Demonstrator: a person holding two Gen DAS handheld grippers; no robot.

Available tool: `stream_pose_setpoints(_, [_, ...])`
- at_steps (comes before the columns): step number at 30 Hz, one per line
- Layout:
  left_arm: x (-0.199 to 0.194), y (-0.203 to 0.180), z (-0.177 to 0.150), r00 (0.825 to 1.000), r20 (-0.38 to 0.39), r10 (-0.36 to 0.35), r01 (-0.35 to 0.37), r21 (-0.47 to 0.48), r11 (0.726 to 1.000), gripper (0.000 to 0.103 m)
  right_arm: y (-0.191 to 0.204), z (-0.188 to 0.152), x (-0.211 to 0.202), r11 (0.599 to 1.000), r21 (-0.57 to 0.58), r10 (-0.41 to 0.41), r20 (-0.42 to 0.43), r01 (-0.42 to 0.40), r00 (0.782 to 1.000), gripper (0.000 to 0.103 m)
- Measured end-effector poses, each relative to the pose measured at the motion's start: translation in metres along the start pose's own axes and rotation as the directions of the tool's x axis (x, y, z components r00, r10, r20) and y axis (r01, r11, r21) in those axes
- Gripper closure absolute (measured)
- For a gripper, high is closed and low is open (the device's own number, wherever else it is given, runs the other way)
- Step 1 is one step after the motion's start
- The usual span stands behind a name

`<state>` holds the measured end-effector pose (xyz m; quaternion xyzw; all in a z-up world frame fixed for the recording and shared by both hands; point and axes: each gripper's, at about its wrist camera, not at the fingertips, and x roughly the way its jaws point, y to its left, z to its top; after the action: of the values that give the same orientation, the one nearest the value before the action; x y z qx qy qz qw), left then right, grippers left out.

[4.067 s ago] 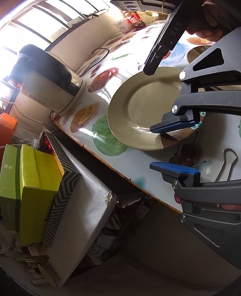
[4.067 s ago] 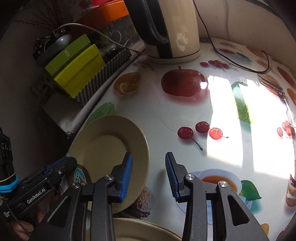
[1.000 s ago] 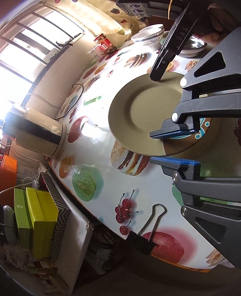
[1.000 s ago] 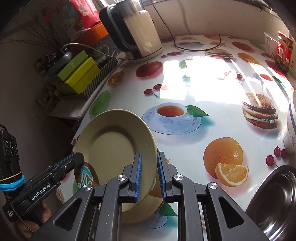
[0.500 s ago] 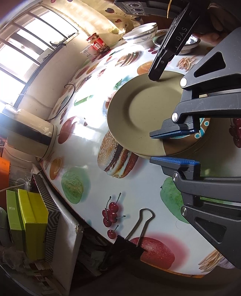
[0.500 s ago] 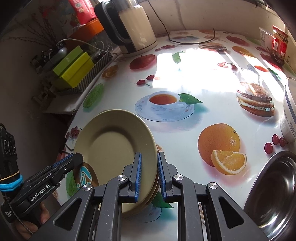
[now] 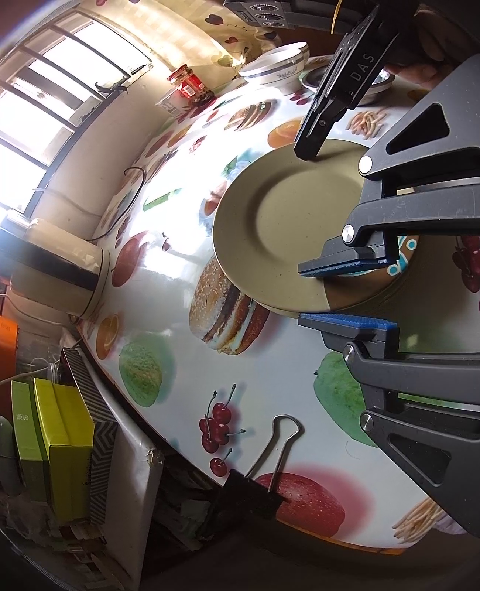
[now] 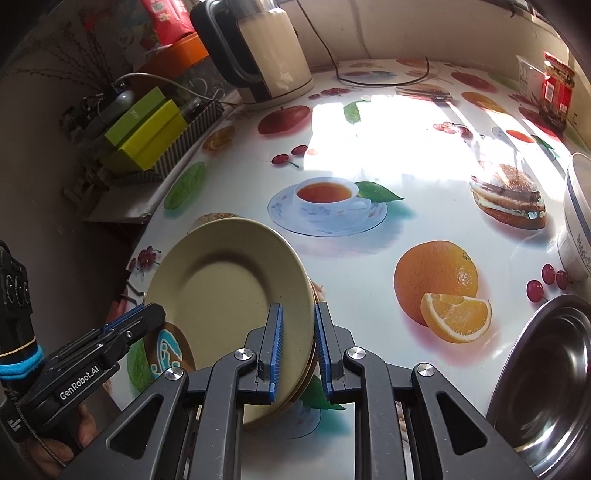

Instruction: Organize plates and bowls

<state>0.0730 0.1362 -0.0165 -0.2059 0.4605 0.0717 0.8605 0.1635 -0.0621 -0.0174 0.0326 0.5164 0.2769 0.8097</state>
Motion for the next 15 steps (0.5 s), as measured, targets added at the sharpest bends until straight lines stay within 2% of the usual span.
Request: stream_pose_setpoints(15, [-0.0002,-0.0006,0.0000,1.000,0.004,-0.005,0.005,0.009,1.000,0.082,-0.0005,-0.0001,0.0010,1.000,0.027,0.005,0.005,-0.005,1.000,0.083])
